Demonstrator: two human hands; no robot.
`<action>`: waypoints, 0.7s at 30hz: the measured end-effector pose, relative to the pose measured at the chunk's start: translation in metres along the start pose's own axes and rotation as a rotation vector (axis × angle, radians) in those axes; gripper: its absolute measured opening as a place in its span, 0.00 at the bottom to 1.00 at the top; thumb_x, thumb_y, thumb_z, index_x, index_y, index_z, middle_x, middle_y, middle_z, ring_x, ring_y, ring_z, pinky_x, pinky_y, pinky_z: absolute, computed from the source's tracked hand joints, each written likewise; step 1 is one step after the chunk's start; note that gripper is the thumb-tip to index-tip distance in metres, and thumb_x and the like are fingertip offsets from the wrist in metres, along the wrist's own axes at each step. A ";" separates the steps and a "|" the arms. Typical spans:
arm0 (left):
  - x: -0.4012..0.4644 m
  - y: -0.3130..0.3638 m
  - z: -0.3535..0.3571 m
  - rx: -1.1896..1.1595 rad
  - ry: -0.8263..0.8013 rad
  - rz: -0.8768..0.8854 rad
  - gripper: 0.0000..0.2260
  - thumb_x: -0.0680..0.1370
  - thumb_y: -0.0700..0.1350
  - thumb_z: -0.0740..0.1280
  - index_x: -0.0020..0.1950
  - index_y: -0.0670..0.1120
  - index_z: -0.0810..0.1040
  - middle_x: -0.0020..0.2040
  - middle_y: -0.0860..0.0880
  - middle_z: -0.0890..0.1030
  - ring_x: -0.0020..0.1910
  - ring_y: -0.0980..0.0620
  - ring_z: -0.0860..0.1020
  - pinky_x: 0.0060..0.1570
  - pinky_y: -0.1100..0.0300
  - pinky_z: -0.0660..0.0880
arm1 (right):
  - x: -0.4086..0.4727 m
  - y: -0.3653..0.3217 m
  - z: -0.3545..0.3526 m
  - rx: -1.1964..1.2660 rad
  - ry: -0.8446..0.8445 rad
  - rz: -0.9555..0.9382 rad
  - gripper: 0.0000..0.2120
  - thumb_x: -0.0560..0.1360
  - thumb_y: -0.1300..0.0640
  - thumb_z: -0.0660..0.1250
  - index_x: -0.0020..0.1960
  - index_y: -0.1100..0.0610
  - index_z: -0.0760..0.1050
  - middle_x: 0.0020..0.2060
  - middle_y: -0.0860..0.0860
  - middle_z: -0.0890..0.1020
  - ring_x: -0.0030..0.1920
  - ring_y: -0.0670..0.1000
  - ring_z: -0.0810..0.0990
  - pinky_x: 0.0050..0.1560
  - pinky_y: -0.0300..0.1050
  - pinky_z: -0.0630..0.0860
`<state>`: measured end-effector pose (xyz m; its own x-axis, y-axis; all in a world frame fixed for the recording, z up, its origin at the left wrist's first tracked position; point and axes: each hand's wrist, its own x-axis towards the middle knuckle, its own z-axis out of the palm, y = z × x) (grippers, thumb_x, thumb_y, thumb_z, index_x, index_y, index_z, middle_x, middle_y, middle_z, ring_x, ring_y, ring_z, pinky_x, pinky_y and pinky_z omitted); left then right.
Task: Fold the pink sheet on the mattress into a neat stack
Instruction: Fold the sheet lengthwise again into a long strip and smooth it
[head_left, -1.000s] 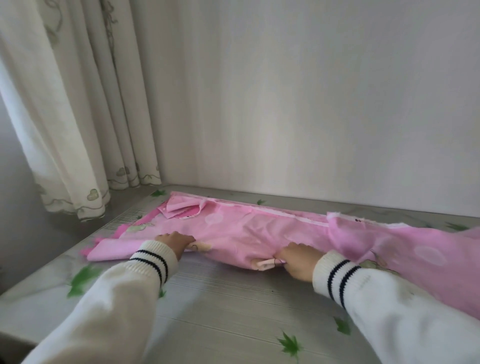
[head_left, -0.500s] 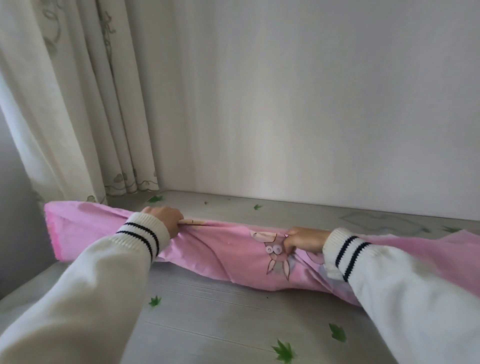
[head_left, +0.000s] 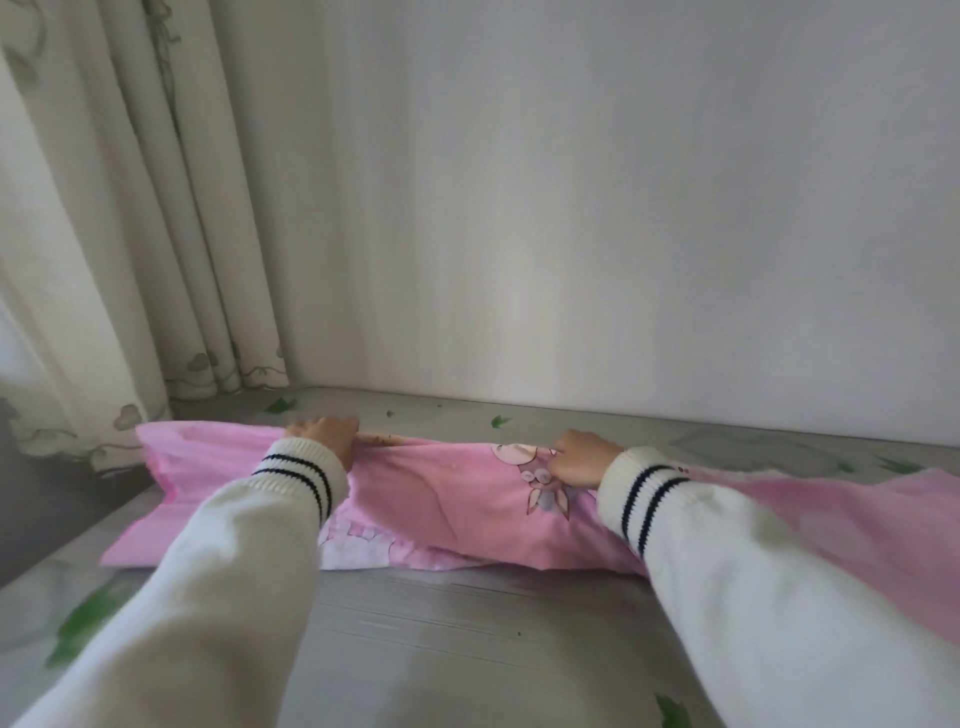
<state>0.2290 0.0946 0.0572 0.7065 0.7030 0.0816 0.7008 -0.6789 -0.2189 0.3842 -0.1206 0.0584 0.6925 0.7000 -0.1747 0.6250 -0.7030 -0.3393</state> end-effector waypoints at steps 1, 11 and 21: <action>0.004 0.002 0.006 0.001 -0.013 0.012 0.15 0.77 0.41 0.61 0.64 0.46 0.68 0.64 0.46 0.75 0.64 0.46 0.73 0.64 0.53 0.69 | 0.004 -0.001 0.004 -0.067 0.024 0.008 0.10 0.76 0.57 0.59 0.37 0.57 0.70 0.37 0.53 0.76 0.37 0.52 0.74 0.38 0.41 0.69; 0.022 0.006 0.057 0.002 -0.084 0.107 0.22 0.77 0.46 0.62 0.69 0.48 0.63 0.68 0.47 0.70 0.68 0.47 0.68 0.69 0.52 0.64 | 0.030 0.011 0.052 -0.396 0.041 -0.028 0.16 0.81 0.55 0.49 0.63 0.60 0.68 0.45 0.51 0.77 0.40 0.51 0.74 0.45 0.46 0.74; 0.021 0.009 0.061 -0.036 0.036 0.104 0.23 0.74 0.42 0.62 0.68 0.49 0.62 0.66 0.47 0.65 0.67 0.48 0.65 0.67 0.54 0.64 | 0.023 0.013 0.050 -0.335 0.154 -0.188 0.17 0.76 0.64 0.58 0.63 0.57 0.64 0.58 0.55 0.73 0.51 0.52 0.73 0.55 0.45 0.72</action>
<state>0.2436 0.1164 -0.0024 0.7781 0.6208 0.0956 0.6263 -0.7552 -0.1934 0.3903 -0.1078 0.0040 0.5851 0.8109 0.0105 0.8108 -0.5846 -0.0282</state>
